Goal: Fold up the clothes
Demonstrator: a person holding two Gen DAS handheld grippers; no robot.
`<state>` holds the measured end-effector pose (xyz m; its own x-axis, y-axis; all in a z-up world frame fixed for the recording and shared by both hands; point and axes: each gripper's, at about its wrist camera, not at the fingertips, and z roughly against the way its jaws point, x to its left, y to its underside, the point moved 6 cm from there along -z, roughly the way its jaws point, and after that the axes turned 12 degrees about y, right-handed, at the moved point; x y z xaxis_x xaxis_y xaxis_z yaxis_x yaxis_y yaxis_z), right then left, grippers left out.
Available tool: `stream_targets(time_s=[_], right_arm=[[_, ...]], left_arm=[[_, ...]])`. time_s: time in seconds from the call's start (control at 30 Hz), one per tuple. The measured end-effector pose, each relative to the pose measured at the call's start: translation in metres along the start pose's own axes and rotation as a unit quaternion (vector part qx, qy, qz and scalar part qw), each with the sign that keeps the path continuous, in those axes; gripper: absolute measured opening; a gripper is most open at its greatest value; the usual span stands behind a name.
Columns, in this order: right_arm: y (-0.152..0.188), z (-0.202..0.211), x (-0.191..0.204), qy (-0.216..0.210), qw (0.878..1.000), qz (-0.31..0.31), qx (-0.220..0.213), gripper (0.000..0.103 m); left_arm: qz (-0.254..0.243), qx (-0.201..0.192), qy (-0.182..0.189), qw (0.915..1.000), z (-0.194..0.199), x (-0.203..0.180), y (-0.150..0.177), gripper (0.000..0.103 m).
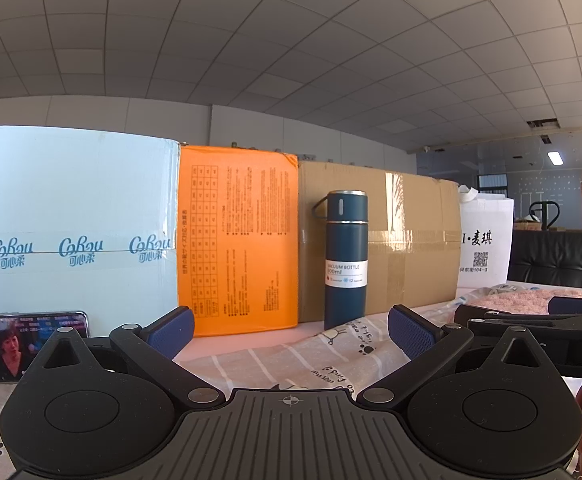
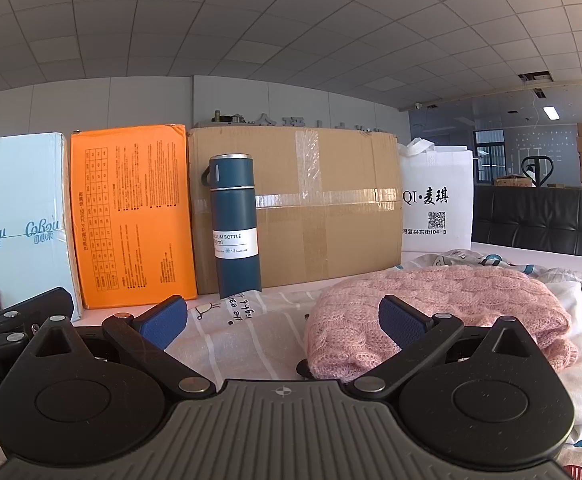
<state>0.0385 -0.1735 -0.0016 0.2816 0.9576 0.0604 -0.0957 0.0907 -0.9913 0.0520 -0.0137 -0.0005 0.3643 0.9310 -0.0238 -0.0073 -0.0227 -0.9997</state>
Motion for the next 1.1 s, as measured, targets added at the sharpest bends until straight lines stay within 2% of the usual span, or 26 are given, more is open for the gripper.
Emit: stream_targets(time_s=[0.63, 0.97, 1.1], right_arm=[[-0.001, -0.002, -0.006, 0.003, 1.000, -0.007, -0.001, 0.103], [-0.011, -0.017, -0.072, 0.099, 0.992, -0.081, 0.005, 0.103], [-0.016, -0.013, -0.114, 0.126, 0.984, -0.125, 0.019, 0.103]], left_arm=[[0.001, 0.001, -0.010, 0.9999, 0.000, 0.001, 0.000, 0.103], [0.001, 0.001, 0.008, 1.0000, 0.001, -0.002, -0.001, 0.103], [-0.021, 0.004, 0.026, 0.9994, 0.000, -0.012, -0.004, 0.103]])
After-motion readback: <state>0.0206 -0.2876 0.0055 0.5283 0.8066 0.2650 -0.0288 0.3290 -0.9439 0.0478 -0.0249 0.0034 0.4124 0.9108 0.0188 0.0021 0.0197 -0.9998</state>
